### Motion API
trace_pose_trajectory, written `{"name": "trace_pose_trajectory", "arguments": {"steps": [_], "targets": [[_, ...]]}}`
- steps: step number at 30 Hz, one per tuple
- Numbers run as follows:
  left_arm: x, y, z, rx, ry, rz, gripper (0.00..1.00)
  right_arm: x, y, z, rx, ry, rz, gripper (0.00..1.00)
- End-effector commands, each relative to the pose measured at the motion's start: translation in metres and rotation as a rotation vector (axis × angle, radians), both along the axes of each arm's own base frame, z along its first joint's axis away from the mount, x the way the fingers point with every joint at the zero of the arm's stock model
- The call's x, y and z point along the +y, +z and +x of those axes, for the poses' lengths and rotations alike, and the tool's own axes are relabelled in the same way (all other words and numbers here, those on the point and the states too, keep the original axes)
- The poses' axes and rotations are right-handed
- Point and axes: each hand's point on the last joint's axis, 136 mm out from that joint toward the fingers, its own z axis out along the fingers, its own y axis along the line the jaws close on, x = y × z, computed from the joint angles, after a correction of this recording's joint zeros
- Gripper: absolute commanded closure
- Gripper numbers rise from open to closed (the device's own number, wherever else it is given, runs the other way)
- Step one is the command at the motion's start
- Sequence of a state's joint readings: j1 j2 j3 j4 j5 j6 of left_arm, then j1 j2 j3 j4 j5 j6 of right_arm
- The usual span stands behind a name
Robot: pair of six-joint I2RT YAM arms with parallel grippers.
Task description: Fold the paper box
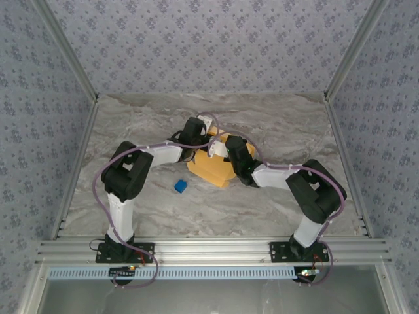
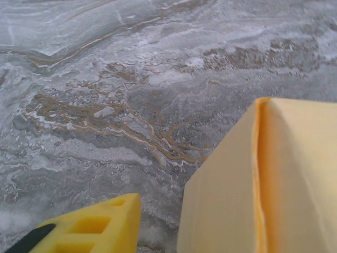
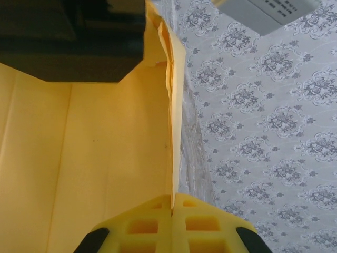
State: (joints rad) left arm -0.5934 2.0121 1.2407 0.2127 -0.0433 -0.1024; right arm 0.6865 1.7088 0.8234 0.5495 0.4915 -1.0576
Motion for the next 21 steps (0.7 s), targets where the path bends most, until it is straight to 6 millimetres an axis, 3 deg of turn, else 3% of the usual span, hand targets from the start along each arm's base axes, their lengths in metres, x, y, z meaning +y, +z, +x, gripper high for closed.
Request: {"name": "trace_pose_trajectory", "arguments": {"steps": [1, 12, 21], "targets": [[0.007, 0.007, 0.002, -0.006, -0.042, -0.01, 0.57, -0.009, -0.005, -0.001, 0.044, -0.032, -0.016, 1.0], [0.012, -0.007, -0.017, 0.069, -0.086, 0.01, 0.45, -0.011, -0.004, 0.0, 0.053, -0.04, -0.016, 1.0], [0.017, -0.016, -0.023, 0.108, -0.065, 0.013, 0.41, -0.011, 0.001, 0.001, 0.048, -0.04, -0.011, 1.0]]}}
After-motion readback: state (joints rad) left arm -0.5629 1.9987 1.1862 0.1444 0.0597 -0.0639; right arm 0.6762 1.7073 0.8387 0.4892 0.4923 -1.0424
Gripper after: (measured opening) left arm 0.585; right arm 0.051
